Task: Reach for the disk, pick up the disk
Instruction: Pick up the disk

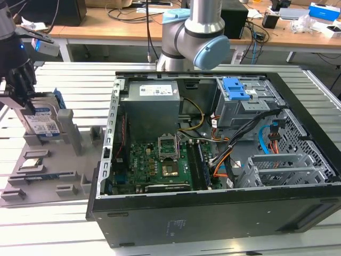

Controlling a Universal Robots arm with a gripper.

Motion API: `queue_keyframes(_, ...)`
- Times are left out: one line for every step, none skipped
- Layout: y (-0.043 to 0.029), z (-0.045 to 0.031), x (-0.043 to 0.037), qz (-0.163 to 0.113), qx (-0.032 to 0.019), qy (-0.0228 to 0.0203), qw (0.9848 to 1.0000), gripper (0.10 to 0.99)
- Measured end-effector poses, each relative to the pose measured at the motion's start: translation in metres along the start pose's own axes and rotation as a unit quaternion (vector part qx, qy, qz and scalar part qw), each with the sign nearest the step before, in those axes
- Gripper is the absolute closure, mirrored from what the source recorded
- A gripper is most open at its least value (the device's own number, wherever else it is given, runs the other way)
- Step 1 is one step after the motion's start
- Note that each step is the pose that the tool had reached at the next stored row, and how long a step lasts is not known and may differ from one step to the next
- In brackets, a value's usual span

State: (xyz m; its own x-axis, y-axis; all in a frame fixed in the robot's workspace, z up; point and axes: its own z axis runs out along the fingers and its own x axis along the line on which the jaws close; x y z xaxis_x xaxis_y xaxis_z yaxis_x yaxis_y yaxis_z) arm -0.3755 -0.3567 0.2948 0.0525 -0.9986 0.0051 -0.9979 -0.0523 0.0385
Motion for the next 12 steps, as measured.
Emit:
queue_keyframes(0.0001, -0.0016, 0.0000, 0.000, 0.0000, 0.0000, 1.0000, 0.718)
queue_keyframes(0.0001, -0.0032, -0.0001, 0.000, 0.0000, 0.0000, 1.0000, 0.718)
queue_keyframes(0.0002, -0.0050, -0.0001, 0.000, 0.0000, 0.0000, 1.0000, 0.718)
queue_keyframes(0.0003, -0.0090, -0.0001, 0.000, 0.0000, 0.0000, 1.0000, 0.718)
queue_keyframes(0.0004, -0.0121, -0.0002, 0.000, 0.0000, 0.0000, 1.0000, 0.718)
queue_keyframes(0.0005, -0.0139, -0.0002, 0.000, 0.0000, 0.0000, 1.0000, 0.718)
queue_keyframes(0.0006, -0.0158, -0.0002, 0.000, 0.0000, 0.0000, 1.0000, 0.718)
queue_keyframes(0.0006, -0.0184, -0.0002, 0.000, 0.0000, 0.0000, 1.0000, 0.718)
queue_keyframes(0.0007, -0.0200, -0.0002, 0.000, 0.0000, 0.0000, 1.0000, 0.718)
queue_keyframes(0.0007, -0.0215, -0.0002, 0.000, 0.0000, 0.0000, 1.0000, 0.718)
queue_keyframes(0.0008, -0.0238, -0.0002, 0.000, 0.0000, 0.0000, 1.0000, 0.718)
queue_keyframes(0.0009, -0.0254, -0.0002, 0.000, 0.0000, 0.0000, 1.0000, 0.718)
